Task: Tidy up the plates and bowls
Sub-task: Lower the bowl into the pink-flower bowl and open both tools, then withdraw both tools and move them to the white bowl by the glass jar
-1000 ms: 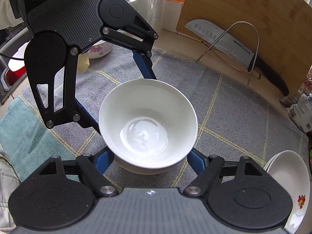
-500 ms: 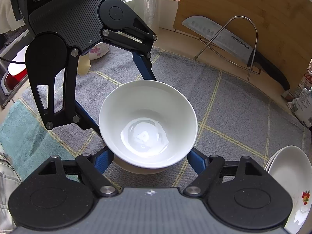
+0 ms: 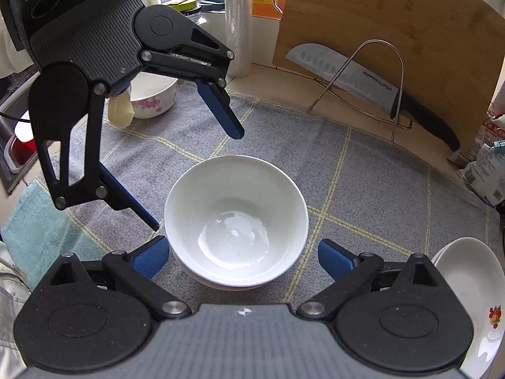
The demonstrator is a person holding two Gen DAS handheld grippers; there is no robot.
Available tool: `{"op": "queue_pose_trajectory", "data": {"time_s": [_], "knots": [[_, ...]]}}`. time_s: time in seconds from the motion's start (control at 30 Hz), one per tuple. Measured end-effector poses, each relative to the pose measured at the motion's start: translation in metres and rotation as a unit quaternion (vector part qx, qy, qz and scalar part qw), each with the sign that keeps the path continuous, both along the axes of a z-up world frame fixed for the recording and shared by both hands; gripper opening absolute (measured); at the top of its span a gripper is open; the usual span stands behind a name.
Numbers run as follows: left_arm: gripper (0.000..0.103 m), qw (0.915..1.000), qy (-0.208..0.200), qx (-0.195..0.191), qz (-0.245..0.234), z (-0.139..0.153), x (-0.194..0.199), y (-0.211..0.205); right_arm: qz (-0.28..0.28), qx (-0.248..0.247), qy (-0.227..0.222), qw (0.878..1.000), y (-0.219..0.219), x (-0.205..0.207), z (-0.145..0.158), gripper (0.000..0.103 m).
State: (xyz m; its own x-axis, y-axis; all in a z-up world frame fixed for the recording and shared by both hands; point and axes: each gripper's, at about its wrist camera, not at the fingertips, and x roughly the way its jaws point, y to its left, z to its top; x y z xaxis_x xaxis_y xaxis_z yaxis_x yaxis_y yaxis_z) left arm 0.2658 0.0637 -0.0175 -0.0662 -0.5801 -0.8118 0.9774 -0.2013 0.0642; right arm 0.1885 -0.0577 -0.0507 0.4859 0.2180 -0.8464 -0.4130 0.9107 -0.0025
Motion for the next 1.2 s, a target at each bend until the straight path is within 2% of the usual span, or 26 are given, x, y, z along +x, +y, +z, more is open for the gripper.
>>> {"op": "queue_pose_trajectory", "data": {"time_s": [0.17,0.3,0.47,0.57,0.67,0.73,0.8,0.93,1.0,1.03,1.1,1.2], "knots": [[0.095,0.9996,0.025,0.006,-0.013,-0.007,-0.010,0.003,-0.007,-0.002,-0.002,1.000,0.001,-0.004,-0.001,0.102],[0.097,0.9997,0.022,-0.001,0.002,-0.012,-0.016,0.008,-0.020,-0.005,-0.009,1.000,0.000,-0.008,0.003,0.102],[0.097,0.9969,0.011,-0.037,0.069,0.000,-0.023,0.023,-0.052,-0.024,-0.037,0.998,0.005,-0.019,0.013,0.103],[0.098,0.9903,-0.010,-0.056,0.127,0.005,-0.035,0.038,-0.074,-0.029,-0.055,0.995,0.010,-0.027,0.017,0.103],[0.099,0.9758,-0.031,-0.056,0.209,0.006,-0.043,0.052,-0.092,-0.032,-0.070,0.993,0.018,-0.031,0.018,0.103],[0.099,0.9613,-0.031,-0.054,0.268,0.004,-0.044,0.063,-0.099,-0.024,-0.078,0.992,0.024,-0.033,0.020,0.103],[0.099,0.9430,-0.018,-0.048,0.329,0.001,-0.043,0.078,-0.100,-0.017,-0.087,0.991,0.033,-0.033,0.020,0.103],[0.099,0.8979,-0.004,-0.055,0.437,-0.003,-0.042,0.117,-0.092,0.007,-0.099,0.991,0.058,-0.029,0.018,0.103],[0.099,0.8836,0.004,-0.065,0.464,-0.004,-0.041,0.137,-0.073,0.012,-0.101,0.992,0.073,-0.026,0.016,0.103],[0.099,0.8784,0.004,-0.068,0.473,-0.004,-0.040,0.150,-0.057,0.013,-0.100,0.993,0.083,-0.022,0.015,0.103],[0.099,0.8744,-0.005,-0.062,0.481,-0.007,-0.037,0.169,-0.027,0.006,-0.096,0.995,0.100,-0.014,0.013,0.103],[0.099,0.8782,-0.027,-0.044,0.475,-0.015,-0.029,0.193,0.020,-0.016,-0.096,0.995,0.126,-0.001,0.010,0.103]]}}
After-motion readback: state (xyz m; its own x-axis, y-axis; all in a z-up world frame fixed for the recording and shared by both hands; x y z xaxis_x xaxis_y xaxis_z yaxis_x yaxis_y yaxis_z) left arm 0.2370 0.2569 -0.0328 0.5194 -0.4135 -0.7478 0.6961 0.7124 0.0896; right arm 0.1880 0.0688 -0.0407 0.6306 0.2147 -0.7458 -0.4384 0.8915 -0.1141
